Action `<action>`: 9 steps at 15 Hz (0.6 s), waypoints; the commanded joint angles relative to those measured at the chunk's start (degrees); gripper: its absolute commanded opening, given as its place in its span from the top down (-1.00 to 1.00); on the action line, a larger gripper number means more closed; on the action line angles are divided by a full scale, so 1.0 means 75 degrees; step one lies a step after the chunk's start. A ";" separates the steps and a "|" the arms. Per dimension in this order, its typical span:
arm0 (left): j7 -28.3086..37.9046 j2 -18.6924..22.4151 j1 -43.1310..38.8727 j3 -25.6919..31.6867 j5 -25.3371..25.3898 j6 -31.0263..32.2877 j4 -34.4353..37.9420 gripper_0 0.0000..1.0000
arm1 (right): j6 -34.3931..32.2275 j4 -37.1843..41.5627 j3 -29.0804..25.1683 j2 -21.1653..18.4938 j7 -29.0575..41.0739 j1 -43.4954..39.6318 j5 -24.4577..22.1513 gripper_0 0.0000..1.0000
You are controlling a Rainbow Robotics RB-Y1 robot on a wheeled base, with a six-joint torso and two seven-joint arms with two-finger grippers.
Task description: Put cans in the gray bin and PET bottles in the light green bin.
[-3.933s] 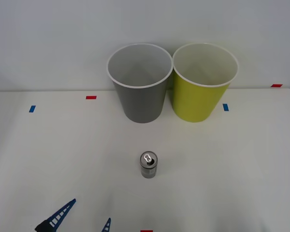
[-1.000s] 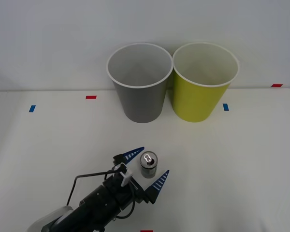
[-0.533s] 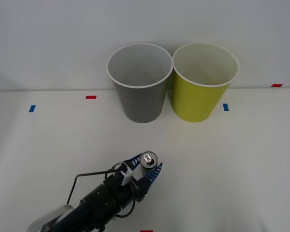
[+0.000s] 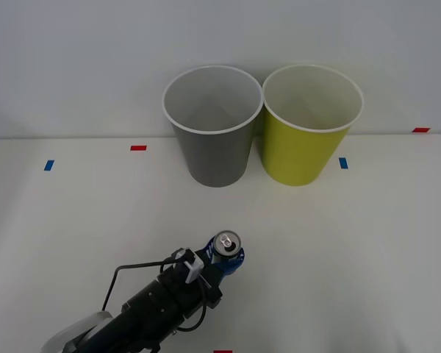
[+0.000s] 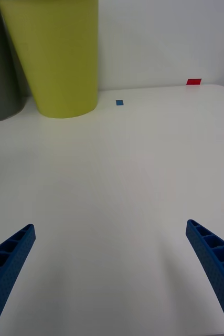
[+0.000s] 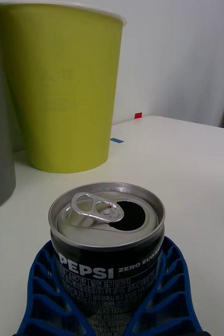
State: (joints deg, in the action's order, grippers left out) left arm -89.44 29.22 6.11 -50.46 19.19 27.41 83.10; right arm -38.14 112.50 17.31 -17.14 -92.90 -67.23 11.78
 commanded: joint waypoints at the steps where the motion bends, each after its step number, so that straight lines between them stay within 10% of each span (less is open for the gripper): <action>1: 0.0055 0.0147 -0.0006 0.0048 0.0125 -0.0385 0.0393 1.00 | 0.0000 0.0000 0.0000 0.0000 0.0000 0.0000 0.0000 -1.00; 9: 0.0254 0.1003 -0.0006 0.1314 0.0359 -0.4193 0.3557 1.00 | 0.0000 0.0000 0.0000 0.0000 0.0000 0.0000 0.0000 -1.00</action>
State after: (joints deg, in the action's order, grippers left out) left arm -87.98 35.35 6.07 -42.95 21.45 1.69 104.92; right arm -38.14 112.50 17.31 -17.14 -92.90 -67.24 11.78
